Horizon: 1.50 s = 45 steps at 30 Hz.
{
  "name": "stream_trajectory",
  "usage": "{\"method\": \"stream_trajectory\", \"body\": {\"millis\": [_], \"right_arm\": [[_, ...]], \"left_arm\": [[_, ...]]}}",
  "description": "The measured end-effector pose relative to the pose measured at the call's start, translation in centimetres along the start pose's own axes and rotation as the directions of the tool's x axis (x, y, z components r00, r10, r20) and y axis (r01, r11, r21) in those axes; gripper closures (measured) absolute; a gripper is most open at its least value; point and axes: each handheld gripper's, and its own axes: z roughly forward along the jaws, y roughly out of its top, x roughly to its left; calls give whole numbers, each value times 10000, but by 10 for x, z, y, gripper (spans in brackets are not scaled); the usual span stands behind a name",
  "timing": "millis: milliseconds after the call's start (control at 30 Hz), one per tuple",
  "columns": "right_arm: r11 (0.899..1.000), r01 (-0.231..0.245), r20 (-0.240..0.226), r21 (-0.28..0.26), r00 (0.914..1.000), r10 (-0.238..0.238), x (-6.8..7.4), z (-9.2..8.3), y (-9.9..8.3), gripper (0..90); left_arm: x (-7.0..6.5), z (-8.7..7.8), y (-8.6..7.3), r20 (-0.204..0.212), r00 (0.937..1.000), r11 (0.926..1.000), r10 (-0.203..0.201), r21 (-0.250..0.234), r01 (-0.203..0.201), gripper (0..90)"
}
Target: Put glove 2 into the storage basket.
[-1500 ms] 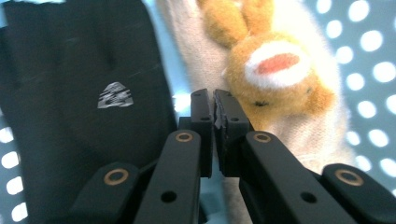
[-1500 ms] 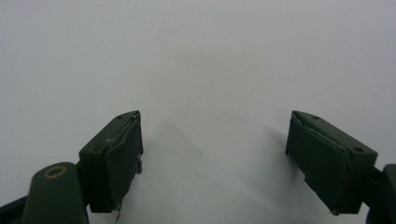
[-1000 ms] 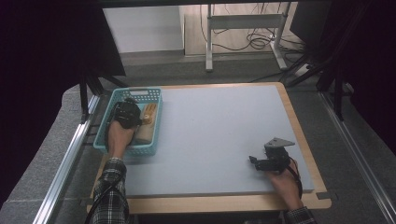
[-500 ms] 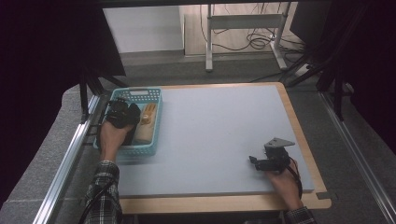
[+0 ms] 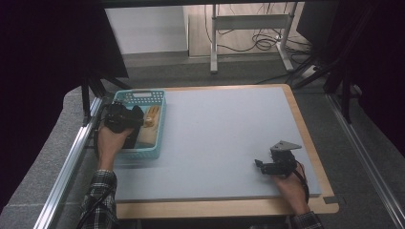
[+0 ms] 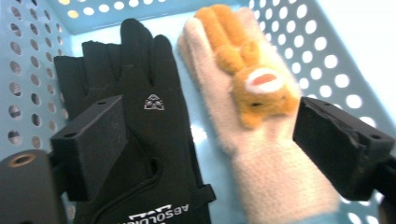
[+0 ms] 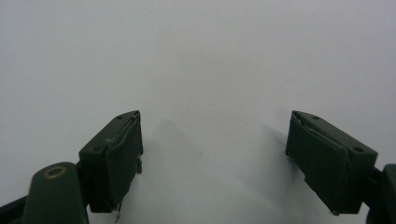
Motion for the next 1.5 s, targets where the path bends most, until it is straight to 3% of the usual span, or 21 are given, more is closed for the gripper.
{"method": "stream_trajectory", "body": {"millis": [467, 900, 1233, 1500], "right_arm": [[10000, 0, 0, 1, 10000, 0, 0, 0, 0, 183], [10000, 9, 7, 3, 10000, -9, 0, 0, 0, 182], [10000, 21, 11, -1, 10000, -21, 0, 0, 0, 182], [10000, 29, 14, 2, 10000, -29, 0, 0, 0, 182]], "left_arm": [[-11, -17, -4, 418, 9978, 9979, 521, -395, -504, 28], [-33, -30, -7, 763, 9899, 9886, 1191, -1015, -1111, 10], [-59, -35, -13, 1186, 9775, 9779, 1744, -1368, -1579, 8], [-85, -34, -18, 1559, 9603, 9648, 2314, -1632, -2060, 8]]}}
